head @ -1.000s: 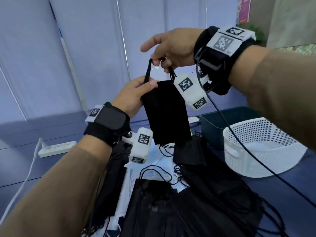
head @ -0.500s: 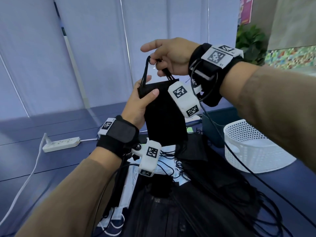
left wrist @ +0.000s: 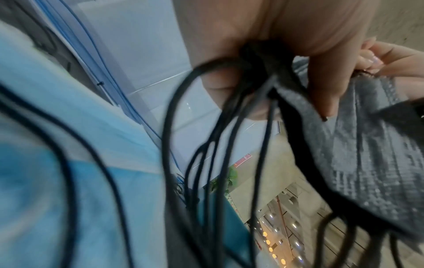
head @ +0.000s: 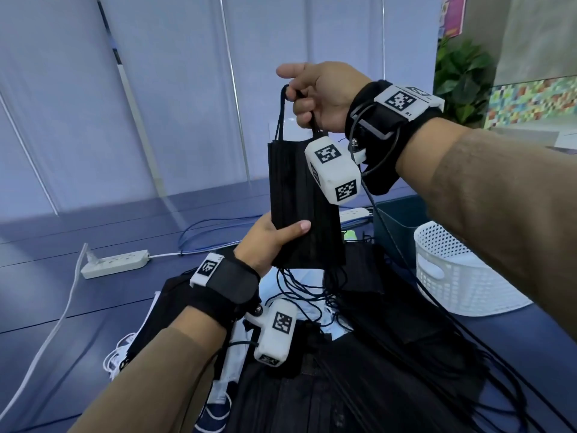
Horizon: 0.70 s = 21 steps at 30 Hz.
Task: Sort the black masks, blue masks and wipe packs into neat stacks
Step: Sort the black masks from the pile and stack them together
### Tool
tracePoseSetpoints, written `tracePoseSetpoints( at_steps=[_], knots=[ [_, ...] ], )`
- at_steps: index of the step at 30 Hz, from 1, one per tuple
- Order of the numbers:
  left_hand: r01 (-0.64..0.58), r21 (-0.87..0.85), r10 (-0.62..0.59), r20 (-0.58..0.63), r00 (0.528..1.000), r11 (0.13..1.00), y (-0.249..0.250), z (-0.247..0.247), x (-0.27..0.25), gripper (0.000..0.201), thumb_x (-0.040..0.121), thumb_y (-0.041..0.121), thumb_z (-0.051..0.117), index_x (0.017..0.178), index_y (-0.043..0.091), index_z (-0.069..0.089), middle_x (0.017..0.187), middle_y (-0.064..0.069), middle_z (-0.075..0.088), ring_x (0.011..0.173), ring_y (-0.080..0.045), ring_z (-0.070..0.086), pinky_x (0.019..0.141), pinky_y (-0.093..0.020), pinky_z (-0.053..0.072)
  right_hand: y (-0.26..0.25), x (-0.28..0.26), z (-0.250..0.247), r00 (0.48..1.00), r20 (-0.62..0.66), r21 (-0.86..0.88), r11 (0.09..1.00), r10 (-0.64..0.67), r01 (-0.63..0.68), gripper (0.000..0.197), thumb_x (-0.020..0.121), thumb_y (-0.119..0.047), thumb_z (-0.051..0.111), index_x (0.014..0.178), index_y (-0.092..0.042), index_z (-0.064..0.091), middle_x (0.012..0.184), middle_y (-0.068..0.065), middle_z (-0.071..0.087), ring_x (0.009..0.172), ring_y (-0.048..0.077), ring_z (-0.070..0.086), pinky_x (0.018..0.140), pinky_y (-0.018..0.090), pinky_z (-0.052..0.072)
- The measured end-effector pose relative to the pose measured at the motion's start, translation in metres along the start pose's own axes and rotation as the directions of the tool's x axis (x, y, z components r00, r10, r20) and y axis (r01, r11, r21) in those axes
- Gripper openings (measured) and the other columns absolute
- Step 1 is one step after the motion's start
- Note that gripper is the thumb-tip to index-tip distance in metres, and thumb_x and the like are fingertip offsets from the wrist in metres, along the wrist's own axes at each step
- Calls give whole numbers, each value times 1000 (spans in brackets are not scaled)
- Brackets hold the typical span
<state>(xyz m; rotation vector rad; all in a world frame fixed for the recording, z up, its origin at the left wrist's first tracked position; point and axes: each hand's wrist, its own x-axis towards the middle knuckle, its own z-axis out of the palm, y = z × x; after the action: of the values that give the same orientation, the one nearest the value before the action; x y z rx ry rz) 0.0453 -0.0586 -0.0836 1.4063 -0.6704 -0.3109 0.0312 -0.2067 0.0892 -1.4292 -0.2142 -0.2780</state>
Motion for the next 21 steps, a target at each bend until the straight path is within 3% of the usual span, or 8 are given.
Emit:
tracePoseSetpoints(
  at_steps=[7,9,12,18,21],
  knots=[
    [59,61,-62,37,997,996,-9,-21,-6,17,88,1,55,101,10,62,89,2,74,81,-12,70,76,-25,57,24,6,-31,981,-66,-205,960,181,-191,25,90,1,34,101,-12,52,67,4,44,44,9,31,47,20,34],
    [98,164,-110,67,992,982,-11,-26,-8,13,90,3,55,98,11,62,76,5,73,65,-7,67,60,-18,54,31,9,-37,972,-76,-223,946,223,-234,25,91,1,32,98,-13,52,68,4,42,45,10,31,49,21,35],
    [125,331,-167,102,981,935,-20,-35,-10,11,94,8,53,99,10,62,62,5,63,40,-6,49,39,-15,41,37,11,-45,966,-102,-203,945,240,-256,25,91,1,32,99,-13,52,68,4,42,43,10,31,49,22,35],
    [144,342,-177,67,982,929,-31,-62,-9,14,95,5,50,98,11,62,62,0,63,37,-5,41,38,-14,31,42,13,-53,957,-221,-163,960,187,-226,30,89,5,30,91,-11,55,68,5,40,46,10,27,48,21,32],
    [201,234,-207,0,978,951,-33,-65,-10,15,96,1,46,94,9,59,59,1,59,46,-7,47,48,-16,36,42,10,-57,949,-271,-109,975,160,-195,31,89,6,29,90,-11,54,68,4,39,47,11,25,49,21,29]
  ],
)
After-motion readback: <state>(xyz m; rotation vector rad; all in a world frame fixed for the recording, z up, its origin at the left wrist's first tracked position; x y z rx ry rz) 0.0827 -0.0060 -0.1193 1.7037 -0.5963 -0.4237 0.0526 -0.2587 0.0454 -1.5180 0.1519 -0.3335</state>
